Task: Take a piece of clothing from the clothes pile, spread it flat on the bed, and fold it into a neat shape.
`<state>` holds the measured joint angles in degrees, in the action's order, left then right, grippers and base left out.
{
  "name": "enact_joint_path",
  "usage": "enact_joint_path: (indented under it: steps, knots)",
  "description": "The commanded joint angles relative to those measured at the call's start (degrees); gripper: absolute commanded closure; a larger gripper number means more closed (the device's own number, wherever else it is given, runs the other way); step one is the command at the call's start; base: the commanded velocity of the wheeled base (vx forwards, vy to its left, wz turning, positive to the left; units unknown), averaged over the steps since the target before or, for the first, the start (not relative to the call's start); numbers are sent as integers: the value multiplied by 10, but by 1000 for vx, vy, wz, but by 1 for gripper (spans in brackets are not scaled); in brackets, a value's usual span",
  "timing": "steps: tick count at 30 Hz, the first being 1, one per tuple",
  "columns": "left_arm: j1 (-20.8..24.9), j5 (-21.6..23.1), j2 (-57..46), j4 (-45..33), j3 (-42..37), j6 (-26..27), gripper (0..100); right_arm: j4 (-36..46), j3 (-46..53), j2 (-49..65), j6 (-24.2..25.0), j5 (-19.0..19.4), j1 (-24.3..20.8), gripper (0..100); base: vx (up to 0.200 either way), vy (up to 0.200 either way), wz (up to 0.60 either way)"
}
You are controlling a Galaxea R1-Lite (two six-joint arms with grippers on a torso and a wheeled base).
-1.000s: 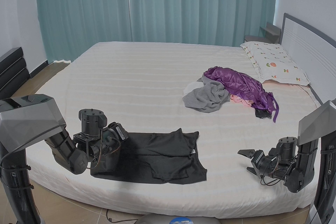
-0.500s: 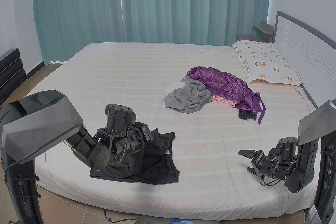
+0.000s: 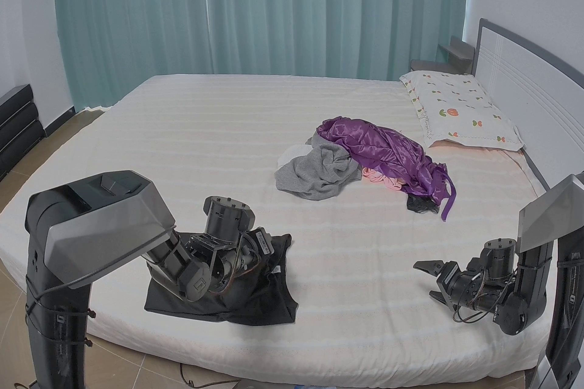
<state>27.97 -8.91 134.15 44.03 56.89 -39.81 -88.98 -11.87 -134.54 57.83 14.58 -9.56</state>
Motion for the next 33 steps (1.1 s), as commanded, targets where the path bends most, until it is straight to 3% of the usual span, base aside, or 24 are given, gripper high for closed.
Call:
enact_joint_path:
  steps: [1,7,10,20,21,23,29,33]
  knots:
    - [9,0,3,1,-6,-5,0,-8,0,-3,0,0,0,0,0,0,0]
    - [7,0,-44,6,-46,-19,0,-8,0,-3,-1,0,0,0,0,0,0]
    - [-5,2,-86,31,-100,-52,0,-8,1,-3,-1,0,-2,0,0,0,0]
    - [-75,37,-117,101,-206,-132,0,-8,1,-4,-1,-1,-4,0,0,0,0]
    - [-91,57,-113,119,-217,-169,0,-8,1,-4,-1,-1,-4,0,0,0,0]
    - [-103,66,-112,131,-223,-187,0,-8,1,-4,-2,-1,-4,0,0,0,0]
    - [-117,78,-110,134,-236,-188,0,-8,1,-4,-7,0,-4,0,-200,0,0]
    - [-118,79,-100,135,-231,-190,0,-8,1,-4,-8,0,-4,0,0,0,0]
